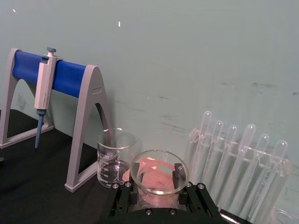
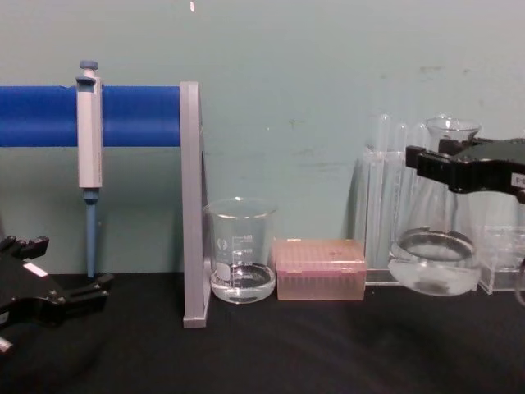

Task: Grasp the erlenmeyer flask with one hand, shake it three times, then place it back.

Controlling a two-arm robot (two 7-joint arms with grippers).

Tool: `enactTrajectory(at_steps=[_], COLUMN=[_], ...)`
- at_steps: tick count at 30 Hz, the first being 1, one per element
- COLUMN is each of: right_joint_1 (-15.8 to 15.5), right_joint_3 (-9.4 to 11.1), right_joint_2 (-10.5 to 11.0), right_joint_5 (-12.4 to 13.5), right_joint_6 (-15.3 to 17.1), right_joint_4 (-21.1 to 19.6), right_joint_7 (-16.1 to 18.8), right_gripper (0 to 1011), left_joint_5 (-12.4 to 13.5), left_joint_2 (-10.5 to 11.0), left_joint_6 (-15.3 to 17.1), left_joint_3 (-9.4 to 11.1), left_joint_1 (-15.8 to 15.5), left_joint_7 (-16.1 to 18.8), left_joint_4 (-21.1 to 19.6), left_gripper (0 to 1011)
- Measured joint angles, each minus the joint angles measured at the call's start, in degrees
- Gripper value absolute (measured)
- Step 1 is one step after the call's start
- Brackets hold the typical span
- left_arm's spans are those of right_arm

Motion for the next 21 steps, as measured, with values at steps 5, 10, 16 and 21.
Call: enactTrajectory(at_steps=[5,10,16,21], right_joint_1=[-0.2,-0.3,-0.2,-0.3], right_joint_3=[0.4,0.5,0.4,-0.2], right_joint_2=[-0.2,-0.6,-0.8,-1.0], right_joint_5=[-0.3,-0.6,-0.7,-0.6], right_joint_6=[0.2,0.2,0.2,0.2], right_joint_4=[-0.3,-0.3,-0.5,-1.1], right_joint_7=[0.1,0.5,1.2,2.2], right_gripper=[456,456,456,456], left_joint_5=[0.0,0.0,0.0,0.0], left_joint_2=[0.0,0.0,0.0,0.0], left_joint_6=[0.0,0.0,0.0,0.0], left_joint_3=[0.0,0.0,0.0,0.0], left_joint_1=[0.0,0.0,0.0,0.0], left_joint_7=[0.0,0.0,0.0,0.0], left_joint_4=[0.0,0.0,0.0,0.0], left_gripper=[1001,1001,1001,1001])
